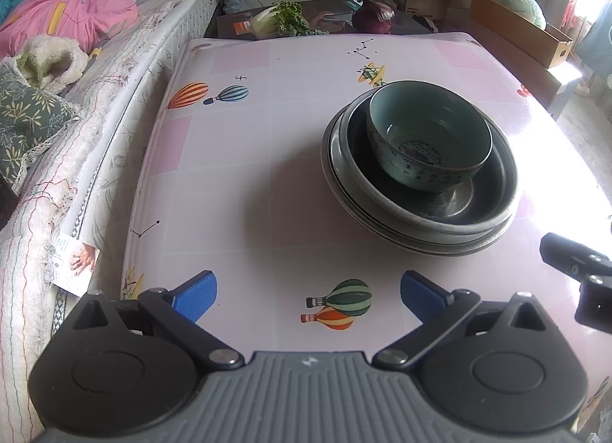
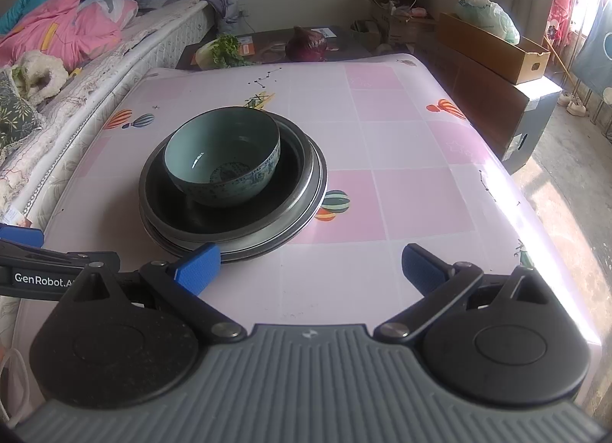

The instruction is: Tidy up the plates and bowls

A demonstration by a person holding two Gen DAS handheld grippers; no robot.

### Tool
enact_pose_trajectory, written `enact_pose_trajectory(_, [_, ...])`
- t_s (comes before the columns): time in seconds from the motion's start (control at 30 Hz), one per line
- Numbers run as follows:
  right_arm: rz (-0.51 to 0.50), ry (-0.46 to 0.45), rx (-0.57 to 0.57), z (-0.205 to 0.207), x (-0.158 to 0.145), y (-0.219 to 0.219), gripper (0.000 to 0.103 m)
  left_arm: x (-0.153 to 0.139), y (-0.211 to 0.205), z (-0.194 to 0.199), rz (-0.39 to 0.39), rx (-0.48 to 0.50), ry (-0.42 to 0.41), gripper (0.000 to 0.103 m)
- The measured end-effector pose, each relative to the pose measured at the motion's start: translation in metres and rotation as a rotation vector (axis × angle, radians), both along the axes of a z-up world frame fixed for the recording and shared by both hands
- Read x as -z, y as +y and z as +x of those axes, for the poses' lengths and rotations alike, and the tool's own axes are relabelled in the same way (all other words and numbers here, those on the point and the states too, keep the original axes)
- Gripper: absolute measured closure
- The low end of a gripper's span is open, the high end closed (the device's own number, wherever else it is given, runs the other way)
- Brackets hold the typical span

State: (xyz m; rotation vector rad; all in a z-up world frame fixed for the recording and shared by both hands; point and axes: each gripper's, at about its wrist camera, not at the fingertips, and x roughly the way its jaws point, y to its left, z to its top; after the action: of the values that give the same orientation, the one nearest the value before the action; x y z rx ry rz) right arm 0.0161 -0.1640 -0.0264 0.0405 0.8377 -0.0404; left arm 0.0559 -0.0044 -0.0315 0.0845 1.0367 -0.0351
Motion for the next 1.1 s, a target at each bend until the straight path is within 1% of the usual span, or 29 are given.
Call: enact_pose_trajectory(1.1, [0.001, 0.004, 0.001, -0.0006, 0.0028, -0.0010, 0.001, 0.0005, -0.0019, -0.0006, -0.003, 0.008, 0.002, 0.000])
